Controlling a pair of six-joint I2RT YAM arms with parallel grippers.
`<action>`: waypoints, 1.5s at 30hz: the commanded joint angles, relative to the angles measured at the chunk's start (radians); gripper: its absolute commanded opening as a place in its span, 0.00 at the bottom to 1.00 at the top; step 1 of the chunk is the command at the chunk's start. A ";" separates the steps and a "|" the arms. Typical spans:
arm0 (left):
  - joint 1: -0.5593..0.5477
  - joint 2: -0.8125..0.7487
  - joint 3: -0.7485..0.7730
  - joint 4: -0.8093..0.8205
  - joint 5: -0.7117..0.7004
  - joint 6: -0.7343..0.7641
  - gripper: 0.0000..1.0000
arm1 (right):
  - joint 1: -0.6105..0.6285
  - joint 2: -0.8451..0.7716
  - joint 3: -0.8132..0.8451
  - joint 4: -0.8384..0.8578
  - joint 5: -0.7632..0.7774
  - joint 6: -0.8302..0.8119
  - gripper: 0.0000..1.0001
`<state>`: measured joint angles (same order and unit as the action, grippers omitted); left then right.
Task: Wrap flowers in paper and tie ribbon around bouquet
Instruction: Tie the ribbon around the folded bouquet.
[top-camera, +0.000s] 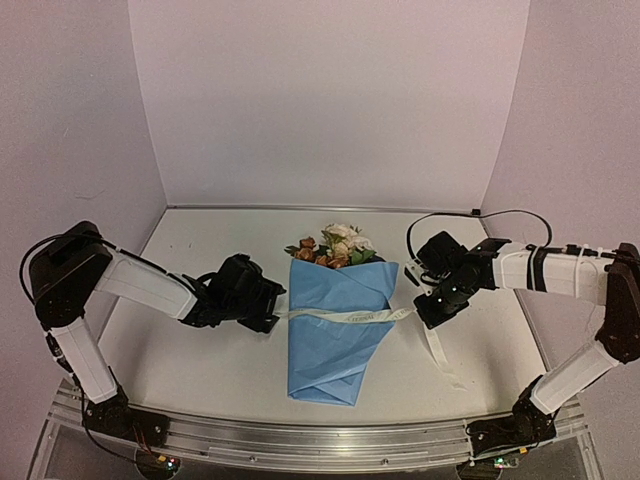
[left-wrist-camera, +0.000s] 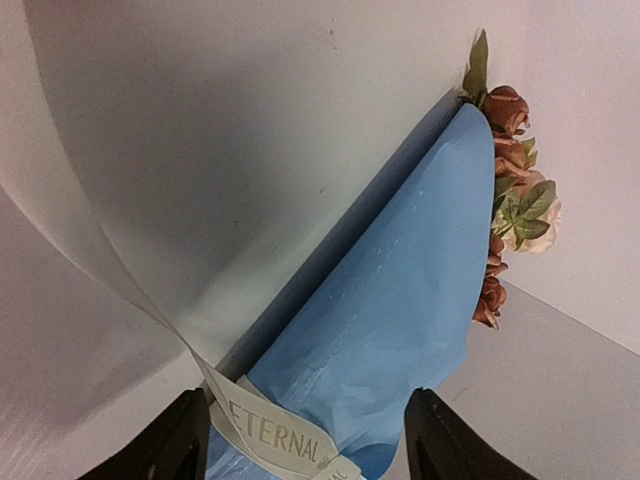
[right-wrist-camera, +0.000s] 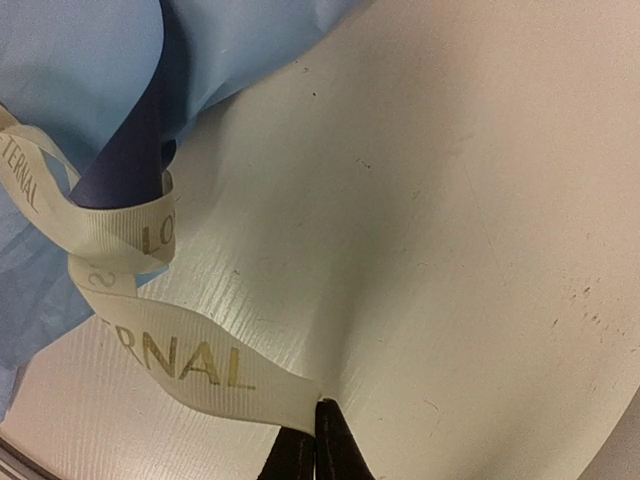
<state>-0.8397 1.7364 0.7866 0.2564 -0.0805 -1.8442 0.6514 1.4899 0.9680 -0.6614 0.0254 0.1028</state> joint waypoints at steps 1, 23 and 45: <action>-0.014 0.029 0.039 0.010 -0.005 -0.035 0.63 | 0.005 -0.034 0.002 -0.009 0.019 0.005 0.00; 0.069 -0.028 0.048 -0.141 -0.055 0.291 0.00 | 0.000 0.034 0.046 -0.049 0.204 0.108 0.00; 1.022 -0.353 -0.322 -0.239 0.337 0.705 0.00 | -0.376 -0.241 -0.276 -0.035 0.264 0.449 0.00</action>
<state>0.1083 1.3884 0.4137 0.0307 0.3721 -1.2072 0.3325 1.2876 0.7151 -0.6127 0.1218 0.4981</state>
